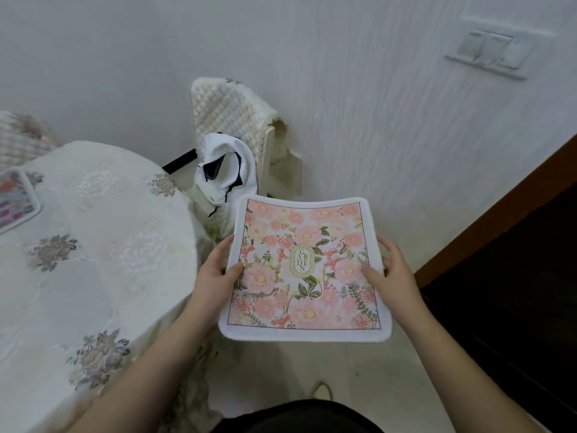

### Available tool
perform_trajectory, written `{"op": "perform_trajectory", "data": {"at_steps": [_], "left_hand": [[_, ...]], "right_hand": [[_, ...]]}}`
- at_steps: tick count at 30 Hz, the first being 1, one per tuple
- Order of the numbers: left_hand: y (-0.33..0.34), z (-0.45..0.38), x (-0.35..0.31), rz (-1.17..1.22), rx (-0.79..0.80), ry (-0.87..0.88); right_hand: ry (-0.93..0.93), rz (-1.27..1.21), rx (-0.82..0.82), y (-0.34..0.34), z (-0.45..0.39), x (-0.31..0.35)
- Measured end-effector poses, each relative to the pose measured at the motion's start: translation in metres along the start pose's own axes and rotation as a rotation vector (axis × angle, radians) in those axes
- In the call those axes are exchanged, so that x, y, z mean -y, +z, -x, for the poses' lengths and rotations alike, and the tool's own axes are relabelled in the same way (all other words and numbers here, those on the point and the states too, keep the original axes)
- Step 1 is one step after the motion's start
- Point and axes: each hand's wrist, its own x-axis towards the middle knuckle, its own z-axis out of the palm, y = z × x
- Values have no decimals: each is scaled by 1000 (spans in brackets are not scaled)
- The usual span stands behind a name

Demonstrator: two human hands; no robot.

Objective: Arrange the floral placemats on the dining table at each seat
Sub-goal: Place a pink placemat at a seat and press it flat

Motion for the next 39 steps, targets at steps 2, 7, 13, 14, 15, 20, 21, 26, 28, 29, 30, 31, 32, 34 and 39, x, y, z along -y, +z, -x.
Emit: {"op": "perform_trajectory", "data": {"at_steps": [2,7,13,14,15,20,21,26,28,29,30,31,32,34,39], "left_hand": [[1,-5,-2,8,-30,-10],[-9,-16,0,55,-113,-62],[-36,-33,9,88,-200,-132],[-42,-37,12,95,-216,-139],[-47,-42,14,107,-232,-144],[-70,-74,16,238,-301,-159],[-74,-82,17,242,-315,-162],[-95,-118,23,181,-331,-180],[-102,-127,20,177,-338,-187],[-105,-132,17,177,-346,-191],[-108,-136,15,177,-355,-193],[-111,-139,14,178,-366,-193],[-113,-143,12,177,-378,-194],[-118,-151,10,167,-414,-204],[-123,-167,3,178,-547,-230]], "right_hand": [[-5,-3,42,1,-17,5],[-21,13,140,17,-53,18],[-5,6,295,57,-90,36],[-3,14,312,66,-97,39],[-4,27,324,75,-105,42],[-33,89,371,121,-146,66],[-27,105,383,128,-155,71],[-48,180,416,160,-194,92],[-56,194,428,170,-206,98],[-52,202,436,174,-212,99],[-49,206,440,178,-218,99],[-51,206,446,183,-225,100],[-54,205,458,187,-232,101],[-58,202,495,197,-249,104],[-89,205,624,229,-296,117]]}}
